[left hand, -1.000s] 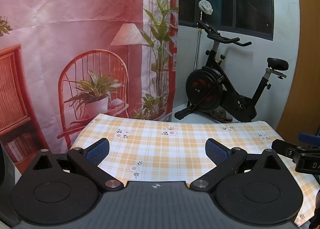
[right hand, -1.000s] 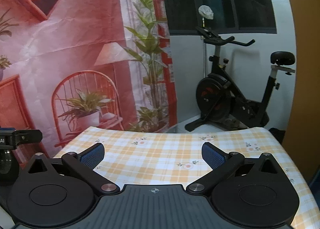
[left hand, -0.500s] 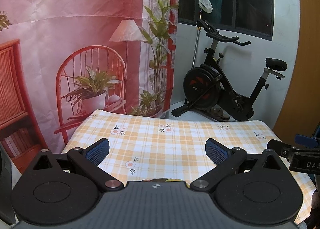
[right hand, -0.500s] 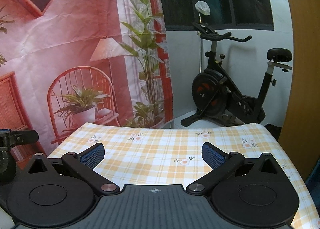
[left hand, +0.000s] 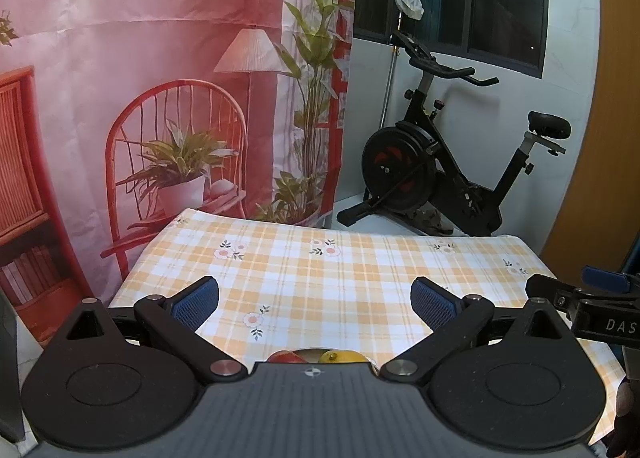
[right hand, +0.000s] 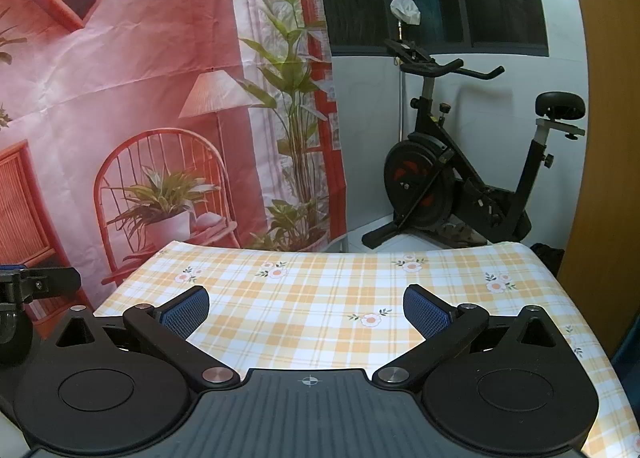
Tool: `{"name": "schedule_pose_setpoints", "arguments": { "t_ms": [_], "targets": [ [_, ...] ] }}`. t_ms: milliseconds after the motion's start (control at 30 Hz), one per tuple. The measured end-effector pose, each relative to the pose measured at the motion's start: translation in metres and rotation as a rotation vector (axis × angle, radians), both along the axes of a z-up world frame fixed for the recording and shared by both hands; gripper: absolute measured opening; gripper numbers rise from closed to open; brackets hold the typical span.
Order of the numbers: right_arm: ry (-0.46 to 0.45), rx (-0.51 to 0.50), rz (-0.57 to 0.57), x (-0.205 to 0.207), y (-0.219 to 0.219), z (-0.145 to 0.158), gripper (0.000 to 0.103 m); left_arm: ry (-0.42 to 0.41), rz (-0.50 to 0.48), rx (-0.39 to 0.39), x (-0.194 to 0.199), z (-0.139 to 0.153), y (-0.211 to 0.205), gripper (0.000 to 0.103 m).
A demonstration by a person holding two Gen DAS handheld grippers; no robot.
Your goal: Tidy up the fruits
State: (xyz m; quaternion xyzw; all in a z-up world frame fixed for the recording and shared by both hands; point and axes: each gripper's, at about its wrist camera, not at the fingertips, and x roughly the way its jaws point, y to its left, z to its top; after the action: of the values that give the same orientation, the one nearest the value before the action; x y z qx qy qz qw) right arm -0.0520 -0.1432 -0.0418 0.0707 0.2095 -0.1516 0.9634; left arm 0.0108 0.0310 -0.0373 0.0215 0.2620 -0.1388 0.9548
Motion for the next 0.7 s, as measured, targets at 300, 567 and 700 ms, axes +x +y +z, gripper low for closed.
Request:
{"name": "schedule_pose_setpoints", "arguments": {
  "t_ms": [300,567,700],
  "targets": [
    [0.006,0.002,0.002,0.0024,0.0021,-0.0045,0.103,0.015,0.000,0.009,0.0010,-0.0039,-0.0020,0.103],
    [0.007,0.003,0.002,0.0028,0.0021,-0.0039,0.103,0.019,0.001,0.004,0.0013,-0.0048,-0.0025,0.103],
    [0.007,0.003,0.003,0.0023,0.0027,-0.0044,0.103,0.022,0.001,0.000,0.0016,-0.0060,-0.0023,0.103]
  ]
}}
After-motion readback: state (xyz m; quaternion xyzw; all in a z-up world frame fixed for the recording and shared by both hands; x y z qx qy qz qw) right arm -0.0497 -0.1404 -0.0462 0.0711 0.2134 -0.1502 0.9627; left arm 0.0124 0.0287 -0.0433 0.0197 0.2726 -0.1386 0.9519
